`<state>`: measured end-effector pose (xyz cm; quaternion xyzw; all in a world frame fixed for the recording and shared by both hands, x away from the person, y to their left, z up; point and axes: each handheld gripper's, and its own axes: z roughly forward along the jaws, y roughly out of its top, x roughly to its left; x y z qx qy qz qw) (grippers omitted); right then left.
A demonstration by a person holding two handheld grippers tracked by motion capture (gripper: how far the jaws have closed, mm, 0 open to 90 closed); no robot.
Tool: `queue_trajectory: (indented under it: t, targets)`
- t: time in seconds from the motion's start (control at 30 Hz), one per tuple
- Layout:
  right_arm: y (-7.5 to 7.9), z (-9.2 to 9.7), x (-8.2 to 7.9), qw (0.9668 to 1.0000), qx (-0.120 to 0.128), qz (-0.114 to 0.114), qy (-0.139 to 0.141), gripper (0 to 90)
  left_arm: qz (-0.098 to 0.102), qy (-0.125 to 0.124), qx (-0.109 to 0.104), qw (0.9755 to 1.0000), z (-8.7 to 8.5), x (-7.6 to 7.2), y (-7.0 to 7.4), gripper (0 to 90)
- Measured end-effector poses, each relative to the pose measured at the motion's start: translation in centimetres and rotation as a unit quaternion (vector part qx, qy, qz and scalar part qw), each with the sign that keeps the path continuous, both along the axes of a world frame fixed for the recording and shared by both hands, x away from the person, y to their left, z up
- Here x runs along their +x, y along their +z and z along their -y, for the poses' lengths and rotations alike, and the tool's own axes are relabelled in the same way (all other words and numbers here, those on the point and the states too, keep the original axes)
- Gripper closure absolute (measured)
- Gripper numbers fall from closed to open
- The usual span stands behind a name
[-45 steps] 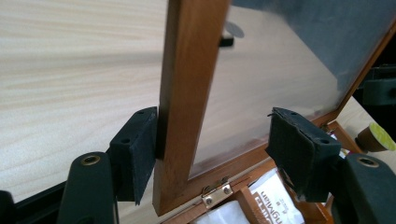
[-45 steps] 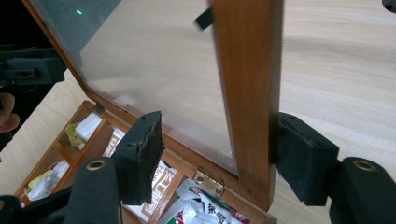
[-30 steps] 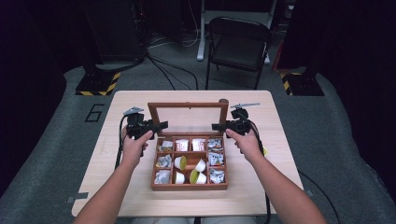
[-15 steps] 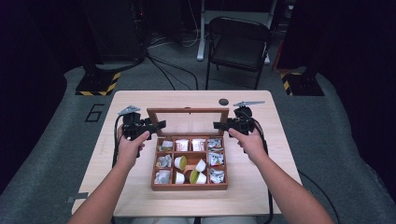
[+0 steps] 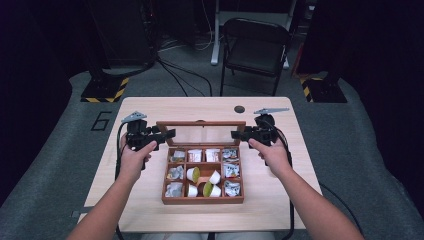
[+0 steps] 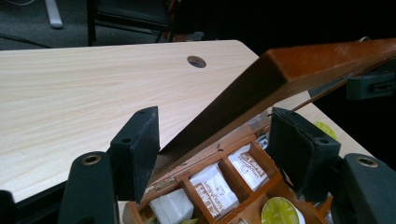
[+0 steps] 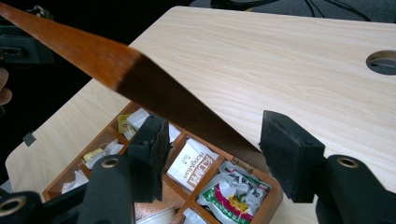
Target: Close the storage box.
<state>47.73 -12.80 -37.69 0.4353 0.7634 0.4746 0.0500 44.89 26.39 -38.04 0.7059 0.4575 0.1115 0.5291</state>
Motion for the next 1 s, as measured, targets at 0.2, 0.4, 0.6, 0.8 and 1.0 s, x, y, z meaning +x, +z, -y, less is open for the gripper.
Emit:
queue_trajectory:
  t: [0.2, 0.4, 0.6, 0.8, 1.0]
  targets:
    - [0.5, 0.0, -0.2, 0.9999, -0.009, 0.008, 0.001, 43.3, -0.001, -0.001, 0.004, 1.0, 0.1, -0.2, 0.3, 34.3]
    - [0.7, 0.0, -0.5, 0.9998, -0.016, 0.011, 0.004, 43.3, -0.004, -0.004, 0.009, 0.9999, 0.1, -0.4, 0.3, 34.7]
    - [0.8, 0.1, -0.9, 0.9998, -0.015, 0.013, 0.009, 43.2, -0.002, -0.008, 0.016, 0.9998, 0.1, -0.8, 0.3, 34.8]
    - [0.8, 0.3, -1.8, 0.9997, -0.015, 0.013, 0.014, 43.0, 0.003, -0.014, 0.023, 0.9996, 0.0, -1.7, 0.2, 34.2]
    - [0.6, 0.5, -2.9, 0.9997, -0.013, 0.014, 0.015, 43.0, 0.015, -0.018, 0.027, 0.9994, -0.2, -2.9, 0.0, 32.5]
